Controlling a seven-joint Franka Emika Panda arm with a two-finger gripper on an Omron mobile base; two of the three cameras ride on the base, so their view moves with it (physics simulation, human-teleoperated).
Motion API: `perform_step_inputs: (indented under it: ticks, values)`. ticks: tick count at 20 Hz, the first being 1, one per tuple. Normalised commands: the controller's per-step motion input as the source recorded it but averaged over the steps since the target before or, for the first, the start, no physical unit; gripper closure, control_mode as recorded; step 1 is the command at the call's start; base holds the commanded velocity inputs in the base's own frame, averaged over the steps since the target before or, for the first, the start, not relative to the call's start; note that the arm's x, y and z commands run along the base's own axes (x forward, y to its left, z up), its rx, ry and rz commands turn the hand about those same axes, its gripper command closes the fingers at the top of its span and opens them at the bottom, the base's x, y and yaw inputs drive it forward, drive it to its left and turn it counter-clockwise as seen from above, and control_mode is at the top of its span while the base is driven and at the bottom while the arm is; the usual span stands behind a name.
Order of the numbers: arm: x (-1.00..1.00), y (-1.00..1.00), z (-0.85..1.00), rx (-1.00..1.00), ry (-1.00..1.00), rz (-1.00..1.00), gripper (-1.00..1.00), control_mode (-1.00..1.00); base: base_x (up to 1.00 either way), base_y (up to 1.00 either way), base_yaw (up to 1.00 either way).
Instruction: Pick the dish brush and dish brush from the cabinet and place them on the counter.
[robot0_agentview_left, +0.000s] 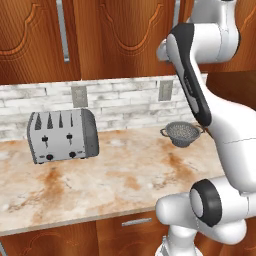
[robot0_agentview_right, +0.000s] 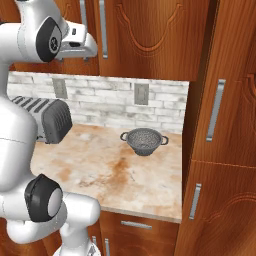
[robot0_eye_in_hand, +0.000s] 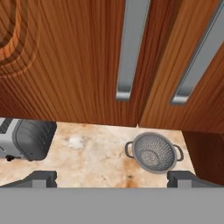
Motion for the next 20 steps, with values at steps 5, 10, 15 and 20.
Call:
perform_step_inputs:
  ticks: [5,10,15,20]
  values:
    - [0.19,-0.05,0.07,0.0,0.0,0.0,-1.0,-1.0,0.0,0.0,0.0]
    - [0.22,-0.03,0.06,0.0,0.0,0.0,-1.0,-1.0,0.0,0.0,0.0]
    - [0.26,0.0,0.05,0.0,0.0,0.0,-1.0,-1.0,0.0,0.0,0.0]
    - [0.25,0.0,0.03,0.0,0.0,0.0,-1.0,-1.0,0.0,0.0,0.0]
